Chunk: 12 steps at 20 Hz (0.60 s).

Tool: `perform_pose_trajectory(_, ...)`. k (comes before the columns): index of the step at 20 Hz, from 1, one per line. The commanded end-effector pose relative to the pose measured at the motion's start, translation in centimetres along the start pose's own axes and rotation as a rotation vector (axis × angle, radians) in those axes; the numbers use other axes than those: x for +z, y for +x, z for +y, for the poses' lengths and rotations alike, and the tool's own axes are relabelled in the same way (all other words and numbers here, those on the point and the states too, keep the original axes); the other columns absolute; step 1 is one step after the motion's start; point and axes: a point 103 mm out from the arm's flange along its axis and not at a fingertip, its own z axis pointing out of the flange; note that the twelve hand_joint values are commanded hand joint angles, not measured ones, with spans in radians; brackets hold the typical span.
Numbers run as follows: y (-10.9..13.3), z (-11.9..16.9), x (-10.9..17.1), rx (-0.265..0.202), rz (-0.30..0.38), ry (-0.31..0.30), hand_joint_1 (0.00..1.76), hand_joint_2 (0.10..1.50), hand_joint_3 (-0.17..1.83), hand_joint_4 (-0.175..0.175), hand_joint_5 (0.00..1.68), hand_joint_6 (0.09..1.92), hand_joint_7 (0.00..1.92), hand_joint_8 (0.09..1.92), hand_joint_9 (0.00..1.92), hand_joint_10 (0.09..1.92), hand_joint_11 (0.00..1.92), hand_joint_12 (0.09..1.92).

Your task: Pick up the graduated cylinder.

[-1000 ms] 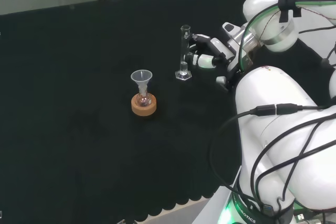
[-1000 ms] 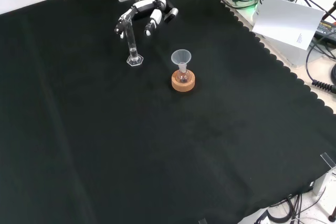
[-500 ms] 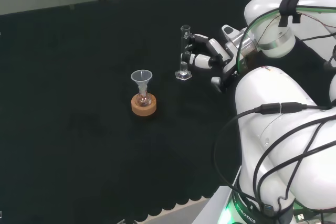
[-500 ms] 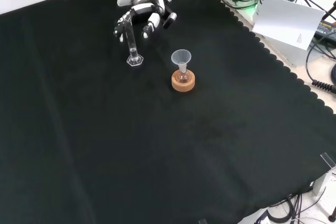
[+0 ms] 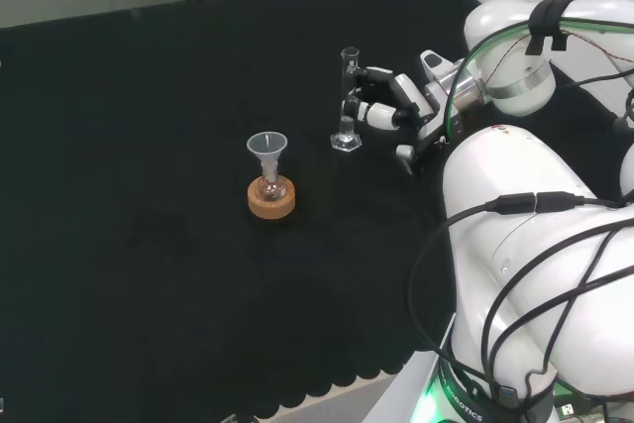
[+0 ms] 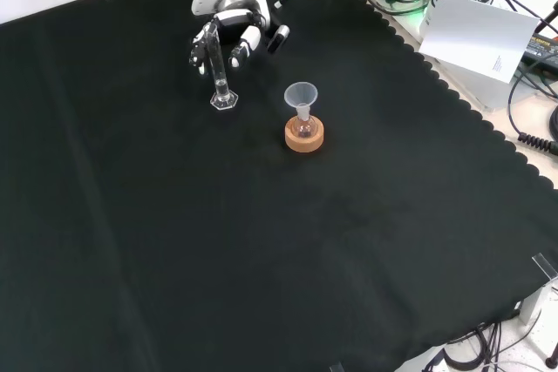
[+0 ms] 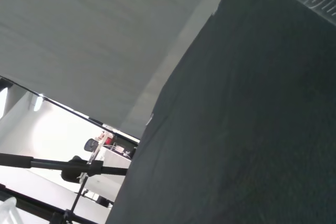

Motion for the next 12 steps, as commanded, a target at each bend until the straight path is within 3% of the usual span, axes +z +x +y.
perform_pose_trajectory(1,0.37,0.40,0.33,-0.023,0.012,0.010,1.07,1.02,-0.17,-0.043,0.59,0.43,0.51,0.61,0.80,0.41,0.59,1.14)
perform_pose_trajectory(8,0.54,1.04,0.88,-0.039,0.018,0.020,1.07,1.01,-0.17,-0.042,0.51,0.45,0.45,0.62,0.75,0.41,0.54,1.16)
perform_pose_trajectory(12,0.45,1.05,0.95,-0.032,0.020,0.018,1.10,1.02,-0.17,-0.038,0.57,0.52,0.48,0.64,0.78,0.42,0.60,1.13)
